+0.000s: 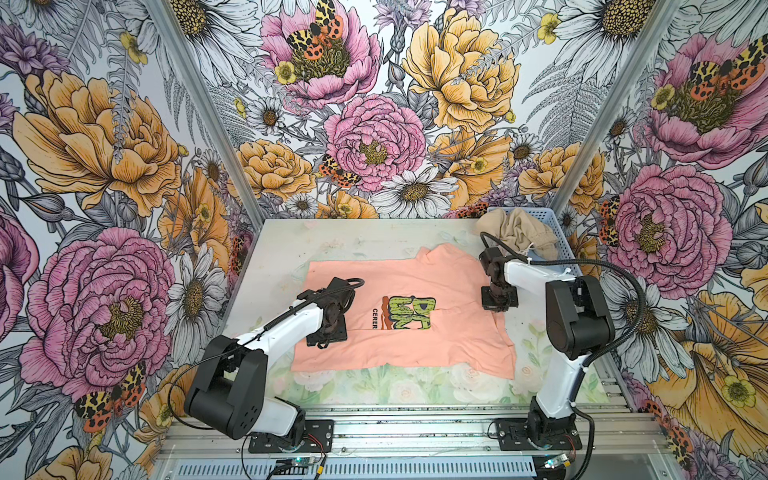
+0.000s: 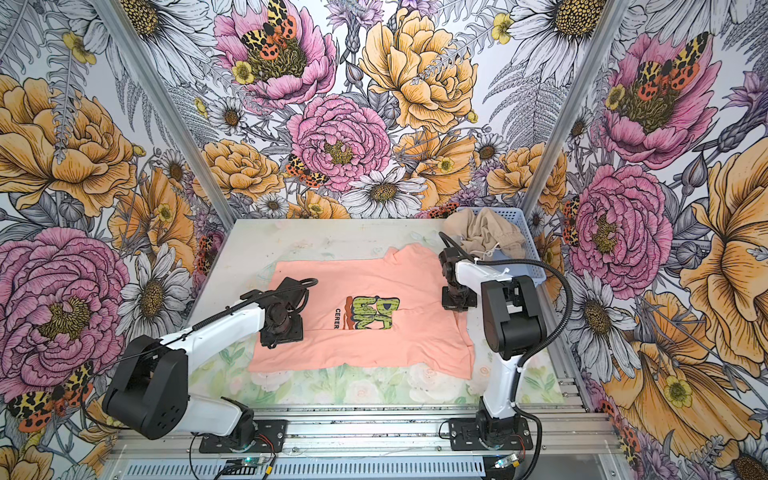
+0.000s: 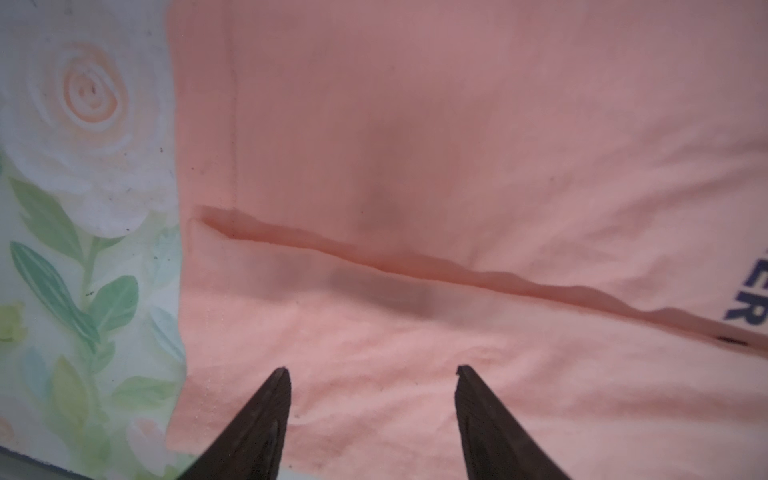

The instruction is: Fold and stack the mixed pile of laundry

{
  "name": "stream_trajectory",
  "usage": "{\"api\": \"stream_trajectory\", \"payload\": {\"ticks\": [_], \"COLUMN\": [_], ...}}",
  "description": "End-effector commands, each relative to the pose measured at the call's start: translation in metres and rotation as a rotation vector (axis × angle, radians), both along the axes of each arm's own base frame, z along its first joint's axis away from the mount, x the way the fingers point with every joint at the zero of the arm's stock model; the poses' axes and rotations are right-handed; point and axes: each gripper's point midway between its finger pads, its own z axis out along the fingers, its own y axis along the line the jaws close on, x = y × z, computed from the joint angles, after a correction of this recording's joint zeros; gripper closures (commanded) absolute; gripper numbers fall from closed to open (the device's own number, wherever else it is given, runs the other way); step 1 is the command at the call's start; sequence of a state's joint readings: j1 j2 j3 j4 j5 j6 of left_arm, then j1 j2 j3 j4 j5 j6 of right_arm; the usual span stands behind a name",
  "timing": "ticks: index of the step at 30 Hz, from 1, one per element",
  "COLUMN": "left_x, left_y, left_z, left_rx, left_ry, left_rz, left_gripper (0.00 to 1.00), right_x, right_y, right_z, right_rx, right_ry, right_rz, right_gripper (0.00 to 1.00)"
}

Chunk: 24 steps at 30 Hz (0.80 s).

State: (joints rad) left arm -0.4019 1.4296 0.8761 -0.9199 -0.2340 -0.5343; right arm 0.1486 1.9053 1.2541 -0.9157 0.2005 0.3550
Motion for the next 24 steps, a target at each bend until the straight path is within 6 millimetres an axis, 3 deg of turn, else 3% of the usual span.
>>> {"api": "stream_trajectory", "payload": {"ticks": [1, 5, 9, 11, 15, 20, 24], "left_x": [0.030, 0.075, 0.131, 0.157, 0.199, 0.217, 0.200], "left_y": [-0.011, 0.002, 0.010, 0.010, 0.003, 0.001, 0.008], "left_z": [0.024, 0.051, 0.058, 0.049, 0.016, -0.017, -0.036], "left_rx": [-0.042, -0.054, -0.052, -0.045, -0.080, -0.104, -0.097], "left_ry": [-0.088, -0.187, -0.242, -0.240, -0.210, -0.154, -0.072], "left_rz": [0.005, 0.042, 0.031, 0.015, -0.002, 0.007, 0.036], "left_gripper": [0.29, 0.24, 0.26, 0.29, 0.35, 0.41, 0.50], "right_x": [-0.001, 0.025, 0.058, 0.078, 0.122, 0.162, 0.162], "right_y": [0.005, 0.028, 0.054, 0.071, 0.095, 0.110, 0.120], "right_z": [0.023, 0.060, 0.080, 0.083, 0.068, 0.042, 0.011], "right_rx": [0.033, 0.118, 0.183, 0.219, 0.242, 0.282, 0.306], "right_ry": [-0.007, -0.130, -0.215, -0.256, -0.300, -0.331, -0.267], "right_rz": [0.024, 0.025, 0.063, 0.093, 0.132, 0.132, 0.145], "right_gripper": [0.81, 0.70, 0.65, 0.64, 0.64, 0.64, 0.64]}}
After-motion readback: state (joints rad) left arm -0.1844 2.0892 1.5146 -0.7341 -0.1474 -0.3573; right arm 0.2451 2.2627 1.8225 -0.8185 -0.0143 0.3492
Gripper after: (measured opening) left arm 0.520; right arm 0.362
